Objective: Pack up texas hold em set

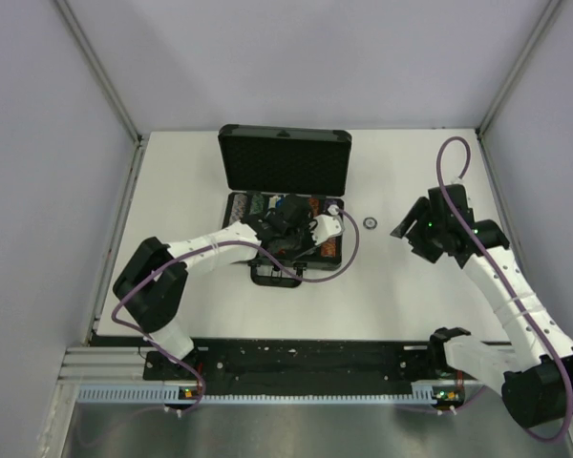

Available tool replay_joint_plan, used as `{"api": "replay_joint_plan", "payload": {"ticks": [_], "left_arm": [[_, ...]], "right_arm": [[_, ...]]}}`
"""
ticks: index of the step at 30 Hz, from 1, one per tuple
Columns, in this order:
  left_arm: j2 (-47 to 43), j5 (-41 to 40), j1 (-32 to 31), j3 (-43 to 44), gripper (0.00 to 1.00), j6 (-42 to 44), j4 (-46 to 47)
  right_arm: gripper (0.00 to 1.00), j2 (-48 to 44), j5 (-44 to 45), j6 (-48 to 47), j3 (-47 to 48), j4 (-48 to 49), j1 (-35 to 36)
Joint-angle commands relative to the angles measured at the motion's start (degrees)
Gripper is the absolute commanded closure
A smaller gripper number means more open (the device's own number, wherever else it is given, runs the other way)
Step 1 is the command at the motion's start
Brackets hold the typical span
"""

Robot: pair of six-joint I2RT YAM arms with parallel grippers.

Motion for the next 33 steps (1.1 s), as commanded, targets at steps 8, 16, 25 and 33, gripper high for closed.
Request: {"api": "replay_joint_plan", "payload": {"ticks": [8, 16, 25, 33], "left_arm": [[-1.24, -10.47, 0.92, 2.41, 0.75, -1.13, 6.75], [-3.53, -11.61, 0.91, 2.94, 0.75, -2.27, 6.31], [-7.30, -10.91, 0.92, 2.15, 0.73, -4.37, 4.20], [-14.50, -13.01, 1.09, -0.83, 0.70, -9.82, 7.09]], "right_arm": [[0.35, -0.40, -0.30, 0.25, -0.05, 0.96, -1.04], [0.35, -0.14, -1.18, 0.25, -0.31, 1.66, -1.13], [0.35, 1.53, -2.49, -0.28, -1.54, 3.85, -1.21], [0.36, 10.48, -3.55, -3.00, -2.95, 12.90, -1.21]]}}
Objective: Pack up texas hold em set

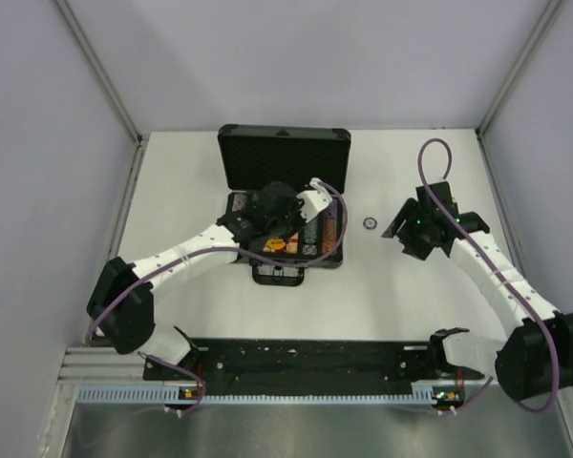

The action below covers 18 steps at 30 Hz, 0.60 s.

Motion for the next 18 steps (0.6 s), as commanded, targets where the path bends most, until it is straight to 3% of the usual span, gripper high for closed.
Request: {"api": "replay_joint_plan", "payload": {"ticks": [1, 7, 11, 14, 18], "left_arm": [[-7.53, -2.50, 0.24, -2.15, 0.69, -5.67, 4.78], [-16.23, -9.35, 0.59, -7.68, 0.59, -11.03, 9.26], [-22.74, -14.71, 1.38, -12.25, 0.36, -15.86, 13.56], [-26.00, -18.50, 2.26, -15.15, 0.25, -19.55, 17.00], [-27.15, -22.72, 4.19, -15.51, 0.03, -26.58, 13.86]], "right_arm": [[0.36, 6.03, -0.58, -2.11, -0.11, 8.88, -0.60], [0.31, 19.29, 0.74, -1.32, 4.28, 14.34, 0.54], [0.30, 28.00, 2.67, 0.61, 10.60, 14.09, 2.21], [0.30, 32.75, 4.43, 3.24, 15.09, 12.95, 2.74], [0.31, 38.55, 6.62, 5.45, 21.33, 9.52, 2.83]]}}
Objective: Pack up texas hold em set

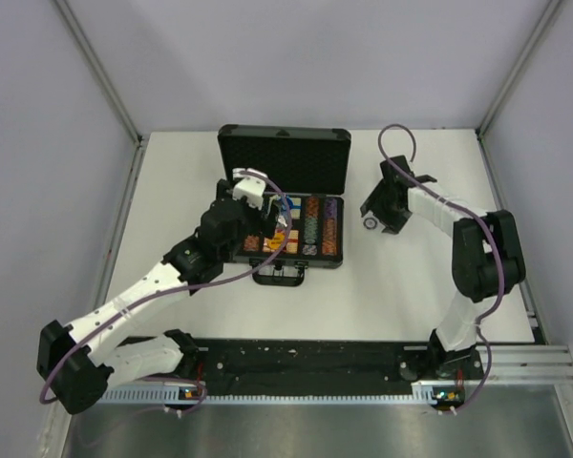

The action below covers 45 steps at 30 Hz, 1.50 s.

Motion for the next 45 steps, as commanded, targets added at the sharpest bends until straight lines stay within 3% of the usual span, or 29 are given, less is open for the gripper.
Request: {"api": "replay_joint_plan", "payload": {"ticks": [1, 8, 17, 37, 45], "left_arm": [[-1.38, -5.98, 2.44, -0.56, 0.01, -9.96, 1.30], [-1.64, -0.89, 5.43, -3.28, 0.01, -8.92, 3.04], [-0.85, -1.67, 7.19, -5.48, 0.01, -9.79, 4.89], [-4.28, -11.78, 7.02, -8.38, 0.02, -7.77, 7.70], [-4.98, -11.34, 7.11, -8.47, 0.02, -8.04, 7.53]], "right_arm": [[0.31, 4.55, 4.42, 3.85, 7.98, -2.39, 0.49], [0.32, 12.02, 4.34, 5.97, 15.19, -9.78, 0.93], [0.37, 16.78, 8.56, 6.85, 22.84, -17.34, 1.72], [0.43, 21.26, 7.24, 8.08, 21.53, -19.19, 2.25], [0.46, 19.68, 6.09, 5.09, 15.29, -11.29, 2.25]]}}
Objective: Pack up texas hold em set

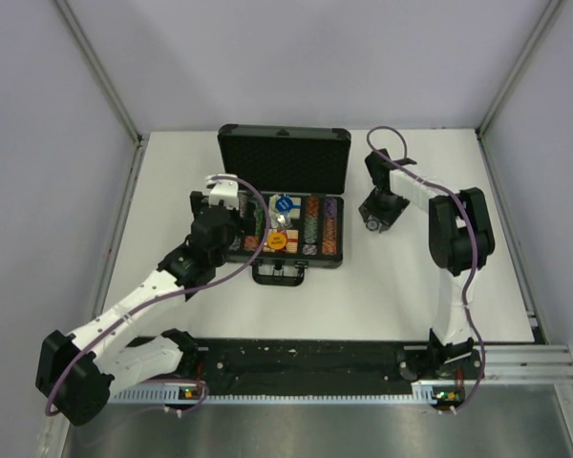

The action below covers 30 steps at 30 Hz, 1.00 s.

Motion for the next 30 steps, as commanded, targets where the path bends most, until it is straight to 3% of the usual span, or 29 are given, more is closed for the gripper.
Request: {"api": "replay_joint_plan", "payload": {"ticks": [1, 6, 10, 16, 23, 25, 30], "left_arm": [[-1.59, -0.68, 0.18, -0.12, 0.02, -0.10, 3.55], [-1.94, -0.15, 0.18, -0.12, 0.02, -0.19, 3.20], [-2.03, -0.15, 0.26, -0.21, 0.02, -0.19, 3.02], [-1.95, -0.06, 0.26, -0.12, 0.02, -0.19, 2.93], [-1.77, 0.91, 0.27, 0.05, 0.02, -0.19, 2.85], [-1.77, 1.26, 0.18, 0.14, 0.01, -0.19, 2.85], [-1.33, 1.61, 0.27, 0.23, 0.01, -0.19, 3.02]], "right_arm": [[0.46, 1.60, -0.92, -1.14, -4.95, 6.18, 0.89], [0.46, 0.90, -3.03, -1.32, -9.16, 11.18, 0.80], [0.53, -0.33, -4.26, -1.05, -12.59, 14.80, 0.80], [0.68, 1.07, -4.88, -1.23, -11.64, 13.58, 0.72], [0.74, 0.90, -4.53, -2.11, -10.23, 12.43, 0.80], [0.68, 0.55, -4.18, -2.37, -9.35, 11.47, 0.80], [0.40, -0.24, -2.86, -3.77, -6.63, 9.01, 0.80]]}}
